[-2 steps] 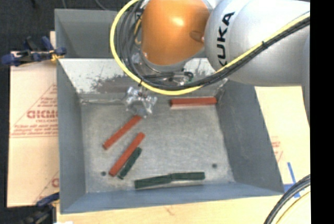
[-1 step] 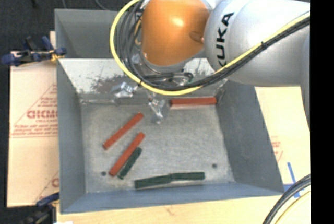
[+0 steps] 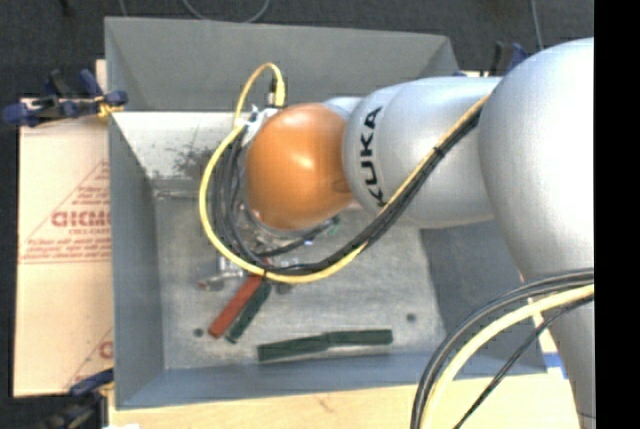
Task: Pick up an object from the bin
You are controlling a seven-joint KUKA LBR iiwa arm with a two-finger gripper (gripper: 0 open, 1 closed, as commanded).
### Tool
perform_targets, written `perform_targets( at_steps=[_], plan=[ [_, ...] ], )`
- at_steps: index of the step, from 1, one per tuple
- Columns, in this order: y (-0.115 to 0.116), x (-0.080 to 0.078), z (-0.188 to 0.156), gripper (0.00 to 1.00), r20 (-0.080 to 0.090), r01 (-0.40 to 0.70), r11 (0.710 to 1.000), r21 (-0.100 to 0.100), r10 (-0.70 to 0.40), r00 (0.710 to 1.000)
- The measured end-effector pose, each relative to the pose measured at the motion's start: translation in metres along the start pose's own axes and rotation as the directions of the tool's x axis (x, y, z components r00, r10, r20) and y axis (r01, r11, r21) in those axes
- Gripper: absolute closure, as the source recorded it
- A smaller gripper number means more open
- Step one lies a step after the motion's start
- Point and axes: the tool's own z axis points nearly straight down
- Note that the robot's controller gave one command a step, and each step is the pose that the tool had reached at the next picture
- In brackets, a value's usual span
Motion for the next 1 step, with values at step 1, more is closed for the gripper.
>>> perform_targets(
  at_steps=[1],
  plan=[
    [-0.0009,-0.0007,-0.0018,1.0,0.001,-0.003,1.0,0.001,0.003,1.0]
  ],
)
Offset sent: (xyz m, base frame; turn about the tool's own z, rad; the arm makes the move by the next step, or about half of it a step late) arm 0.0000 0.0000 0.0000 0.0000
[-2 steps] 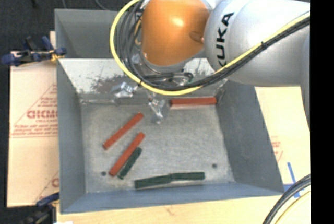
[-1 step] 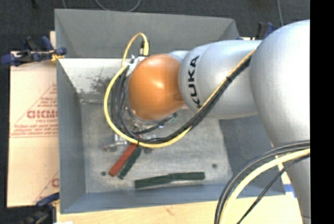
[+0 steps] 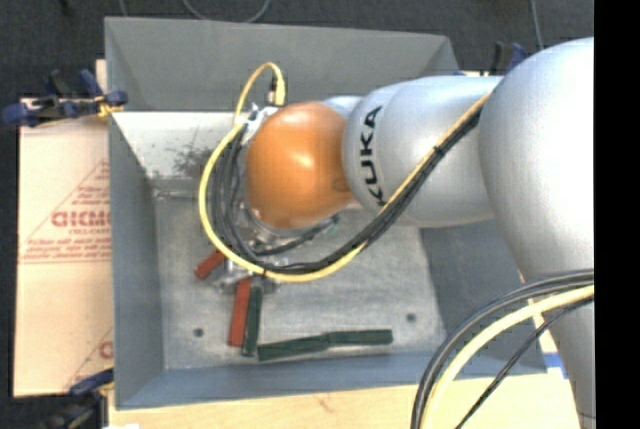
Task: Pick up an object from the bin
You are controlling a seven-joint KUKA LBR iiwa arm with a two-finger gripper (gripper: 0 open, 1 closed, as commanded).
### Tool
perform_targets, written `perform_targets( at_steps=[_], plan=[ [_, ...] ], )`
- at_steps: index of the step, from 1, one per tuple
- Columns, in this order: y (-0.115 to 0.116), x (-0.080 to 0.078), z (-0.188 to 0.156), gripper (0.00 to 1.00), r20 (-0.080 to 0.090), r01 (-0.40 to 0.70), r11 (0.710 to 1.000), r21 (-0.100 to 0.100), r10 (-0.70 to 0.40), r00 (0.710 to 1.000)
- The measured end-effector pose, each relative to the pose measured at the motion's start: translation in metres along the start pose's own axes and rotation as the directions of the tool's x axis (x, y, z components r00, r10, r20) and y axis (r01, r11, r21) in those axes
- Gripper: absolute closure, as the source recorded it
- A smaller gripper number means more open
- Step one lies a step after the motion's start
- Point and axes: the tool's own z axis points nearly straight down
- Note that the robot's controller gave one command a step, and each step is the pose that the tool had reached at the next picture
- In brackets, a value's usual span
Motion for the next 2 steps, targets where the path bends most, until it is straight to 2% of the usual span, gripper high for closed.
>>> perform_targets(
  at_steps=[1,2],
  plan=[
    [0.054,0.002,0.002,1.0,-0.002,0.306,0.952,-0.007,-0.306,0.952],
    [0.083,0.001,-0.129,1.0,-0.002,0.313,0.95,0.0,-0.313,0.95]
  ],
)
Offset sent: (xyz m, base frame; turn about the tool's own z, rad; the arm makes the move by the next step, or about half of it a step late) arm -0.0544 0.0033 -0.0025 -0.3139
